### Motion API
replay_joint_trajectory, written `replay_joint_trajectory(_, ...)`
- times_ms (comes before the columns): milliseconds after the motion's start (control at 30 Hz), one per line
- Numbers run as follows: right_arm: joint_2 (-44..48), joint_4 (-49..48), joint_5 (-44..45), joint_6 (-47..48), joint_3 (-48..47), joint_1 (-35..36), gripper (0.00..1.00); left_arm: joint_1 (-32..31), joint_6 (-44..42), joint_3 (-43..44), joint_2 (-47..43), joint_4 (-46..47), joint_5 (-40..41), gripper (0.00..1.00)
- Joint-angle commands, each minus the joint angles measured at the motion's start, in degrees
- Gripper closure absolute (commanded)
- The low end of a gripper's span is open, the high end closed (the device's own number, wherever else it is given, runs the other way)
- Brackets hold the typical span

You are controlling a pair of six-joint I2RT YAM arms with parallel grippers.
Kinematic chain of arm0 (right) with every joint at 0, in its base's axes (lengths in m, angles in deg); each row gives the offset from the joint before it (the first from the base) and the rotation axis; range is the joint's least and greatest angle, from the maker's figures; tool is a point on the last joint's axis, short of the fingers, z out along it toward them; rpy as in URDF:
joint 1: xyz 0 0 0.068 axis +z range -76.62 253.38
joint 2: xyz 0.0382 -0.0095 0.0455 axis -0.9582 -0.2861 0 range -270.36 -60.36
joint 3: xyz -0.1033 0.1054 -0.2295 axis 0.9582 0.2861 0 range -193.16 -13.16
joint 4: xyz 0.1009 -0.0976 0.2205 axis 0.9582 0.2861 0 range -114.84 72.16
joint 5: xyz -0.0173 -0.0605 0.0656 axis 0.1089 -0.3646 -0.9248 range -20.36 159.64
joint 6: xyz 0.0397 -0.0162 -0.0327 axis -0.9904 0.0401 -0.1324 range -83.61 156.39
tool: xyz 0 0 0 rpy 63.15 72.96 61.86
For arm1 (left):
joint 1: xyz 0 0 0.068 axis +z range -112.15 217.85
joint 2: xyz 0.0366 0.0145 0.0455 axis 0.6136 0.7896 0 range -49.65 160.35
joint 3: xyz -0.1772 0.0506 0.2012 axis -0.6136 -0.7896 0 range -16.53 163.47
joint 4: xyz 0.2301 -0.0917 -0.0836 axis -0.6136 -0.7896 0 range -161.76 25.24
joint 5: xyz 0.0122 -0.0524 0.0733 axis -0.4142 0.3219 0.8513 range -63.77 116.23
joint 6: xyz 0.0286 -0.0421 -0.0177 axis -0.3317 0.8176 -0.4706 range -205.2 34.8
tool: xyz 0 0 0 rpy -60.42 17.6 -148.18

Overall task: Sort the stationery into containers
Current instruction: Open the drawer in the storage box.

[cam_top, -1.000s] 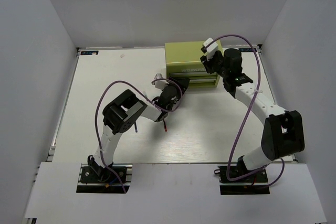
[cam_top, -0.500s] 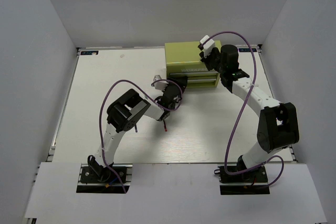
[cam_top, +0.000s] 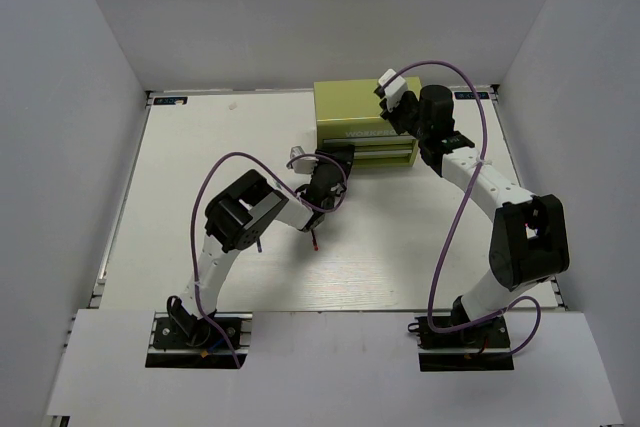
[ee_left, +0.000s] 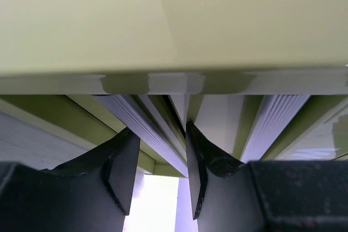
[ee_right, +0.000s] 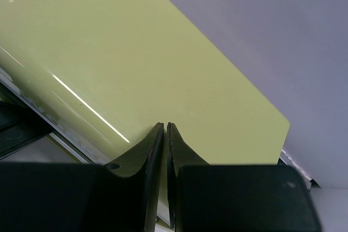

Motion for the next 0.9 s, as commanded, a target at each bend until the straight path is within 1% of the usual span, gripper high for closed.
replay_joint_trajectory(0,-1.22,4.95,0.55,0.88,0.0,-0.18,0.88,-0.29,2.27,0.22,-0.41,1.46,1.84,0.51)
replay_joint_trajectory(67,-1.49,5.31,0.63,1.14,0.0,-0.18,0.88,-0.29,2.28,0.22,-0.41,0.85,1.84,0.51)
replay_joint_trajectory(133,-1.49,5.31,0.64,1.23,-0.09,-0.09,0.88,-0.29,2.9,0.22,-0.41,0.31,1.84,0.55)
replay_joint_trajectory(167,-1.57,5.48,0.72,1.23,-0.26,-0.09,0.89,-0.29,3.42,0.22,-0.41,-0.38,1.84,0.59)
replay_joint_trajectory(200,-1.4,5.57,0.72,1.23,-0.26,-0.18,0.89,-0.29,3.42,0.22,-0.41,-0.39,1.84,0.61)
replay_joint_trajectory(400,-2.89,7.76,1.6,1.49,-2.36,-0.18,0.89,-0.82,3.95,-0.39,-0.41,0.13,1.84,0.7)
replay_joint_trajectory(600,-4.12,9.87,2.13,1.58,-3.6,-0.09,0.89,-0.82,3.95,-2.06,-0.94,0.67,0.79,0.73)
replay_joint_trajectory(867,-5.62,12.42,2.48,1.85,-5.71,-0.18,0.89,-1.35,3.95,-5.14,-1.99,1.72,-0.36,0.73)
